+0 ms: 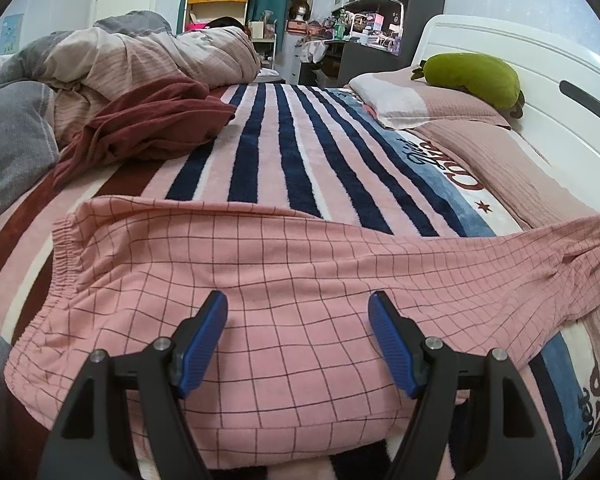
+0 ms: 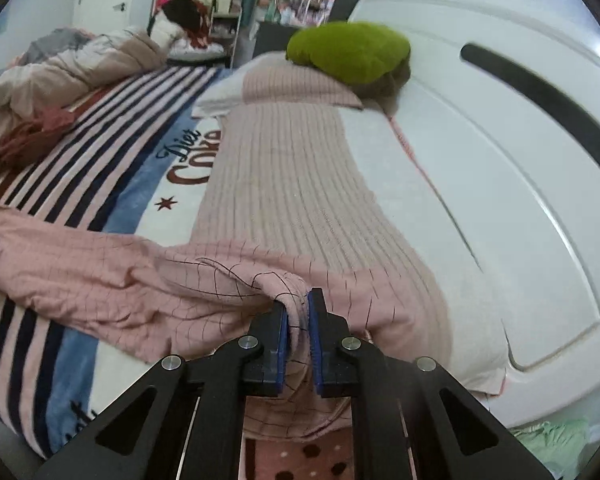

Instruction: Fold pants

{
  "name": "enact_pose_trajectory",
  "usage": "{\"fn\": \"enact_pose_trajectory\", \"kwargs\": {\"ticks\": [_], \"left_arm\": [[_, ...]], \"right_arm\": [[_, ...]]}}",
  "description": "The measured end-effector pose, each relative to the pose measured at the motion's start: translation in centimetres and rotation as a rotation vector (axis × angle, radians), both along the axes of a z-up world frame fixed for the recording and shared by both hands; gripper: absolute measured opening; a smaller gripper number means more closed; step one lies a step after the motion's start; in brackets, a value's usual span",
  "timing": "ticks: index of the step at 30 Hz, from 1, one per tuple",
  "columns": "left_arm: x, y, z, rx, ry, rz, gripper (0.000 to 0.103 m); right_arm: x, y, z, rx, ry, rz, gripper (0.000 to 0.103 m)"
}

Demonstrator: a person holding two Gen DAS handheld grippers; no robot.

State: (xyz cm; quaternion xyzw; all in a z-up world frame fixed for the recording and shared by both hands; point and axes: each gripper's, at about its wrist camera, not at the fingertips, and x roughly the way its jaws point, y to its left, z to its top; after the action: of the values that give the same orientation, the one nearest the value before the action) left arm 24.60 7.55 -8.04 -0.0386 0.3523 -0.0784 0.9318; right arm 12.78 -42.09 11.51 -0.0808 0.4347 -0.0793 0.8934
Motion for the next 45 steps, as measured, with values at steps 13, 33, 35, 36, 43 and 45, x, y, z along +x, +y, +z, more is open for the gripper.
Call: {"fn": "enact_pose_trajectory", "kwargs": {"ticks": [13,33,35,36,43,45], "left_arm": [[0.3,-0.4,-0.3,0.016,0.016,0.010,0.069],[-0.3,0.0,0.0,-0.031,0.005,-0.018,0.069],[-0.3,0.0,0.0,-0.031,0.005,-0.017,0.069],[-0.3,0.0,0.0,-0.030,0.006,-0.016,0.069],[-0.2,0.1,-0.1,-0.028,0.012,-0.004,0.069],[-0.2,0.1,-0.1,-0.031,0.013,0.000,0.069]], "right_arm": [[6.2,-5.2,-2.9,0.114,-0.030,-0.110,0.049],[-0.4,5.5,-8.4,-0.323,0.020,0.121,0.071],[-0.4,4.8,-8.9,-0.404,0.001,0.116,0.071],[-0.4,4.3,-8.7,-0.417,-0.015,0.114,0.067],[-0.6,-0.1,-4.5,-0.413,-0.117,-0.008,0.005],[-0.4,-2.2,-3.4,-0.377,-0.130,-0.068,0.005]]}}
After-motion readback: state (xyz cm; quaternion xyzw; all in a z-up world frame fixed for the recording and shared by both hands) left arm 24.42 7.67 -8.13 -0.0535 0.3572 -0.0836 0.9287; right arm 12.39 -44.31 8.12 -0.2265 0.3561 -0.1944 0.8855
